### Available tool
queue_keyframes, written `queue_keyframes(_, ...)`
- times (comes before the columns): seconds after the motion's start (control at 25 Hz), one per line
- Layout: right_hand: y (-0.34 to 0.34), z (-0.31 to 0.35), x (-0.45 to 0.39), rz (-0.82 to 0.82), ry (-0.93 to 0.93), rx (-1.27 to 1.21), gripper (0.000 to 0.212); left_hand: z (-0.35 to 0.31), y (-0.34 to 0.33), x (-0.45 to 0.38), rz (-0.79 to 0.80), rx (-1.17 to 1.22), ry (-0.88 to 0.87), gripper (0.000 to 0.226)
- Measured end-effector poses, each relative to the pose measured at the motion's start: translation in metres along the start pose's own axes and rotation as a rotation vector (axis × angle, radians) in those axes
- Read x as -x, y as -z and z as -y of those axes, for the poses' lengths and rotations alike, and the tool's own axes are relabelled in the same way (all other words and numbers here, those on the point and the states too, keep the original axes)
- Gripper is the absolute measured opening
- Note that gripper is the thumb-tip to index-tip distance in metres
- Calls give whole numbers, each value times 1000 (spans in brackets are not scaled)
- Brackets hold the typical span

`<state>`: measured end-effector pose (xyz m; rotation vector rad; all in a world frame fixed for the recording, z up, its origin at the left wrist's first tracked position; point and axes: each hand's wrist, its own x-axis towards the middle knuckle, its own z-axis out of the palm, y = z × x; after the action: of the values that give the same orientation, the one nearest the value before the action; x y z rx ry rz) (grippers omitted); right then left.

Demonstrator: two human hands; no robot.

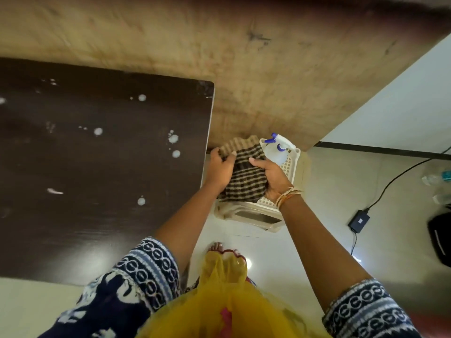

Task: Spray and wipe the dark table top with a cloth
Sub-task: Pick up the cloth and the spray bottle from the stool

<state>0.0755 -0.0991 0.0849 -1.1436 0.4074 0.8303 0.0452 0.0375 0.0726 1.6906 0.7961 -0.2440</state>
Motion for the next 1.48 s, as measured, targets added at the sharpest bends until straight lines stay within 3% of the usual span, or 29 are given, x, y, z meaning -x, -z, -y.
queue_keyframes(0.12,-44,-3,8,158,-33,-130,36,-14,49,13,138,526,224,52)
queue_keyframes(0.2,-75,-8,5,205,-36,-145,40,-17,81,29,243,726,282,54)
queue_keyframes(0.36,-125,-24,0,265,-39,-50,32,-1,131,39,238,766,236,48)
queue_keyframes(0.56,-158,-41,-9,222,15,255,29,19,158,39,-78,563,251,43)
queue_keyframes(0.68,-161,-43,-12,188,42,370,12,21,158,38,-158,618,243,40)
queue_keyframes(0.76,-152,-43,-19,108,68,362,13,22,149,34,-201,653,255,38)
queue_keyframes(0.92,-104,-35,-39,-200,81,257,16,16,116,19,-299,709,311,20)
queue_keyframes(1.12,-9,-24,-74,-521,-84,13,12,5,67,-9,-392,760,310,19)
queue_keyframes(1.24,50,-20,-99,-590,-192,14,14,-1,38,-28,-505,753,307,30)
queue_keyframes(1.36,91,-13,-126,-562,-287,-16,26,2,25,-42,-628,713,232,21)
queue_keyframes(1.48,106,-4,-148,-534,-278,-12,21,6,19,-51,-712,611,177,22)
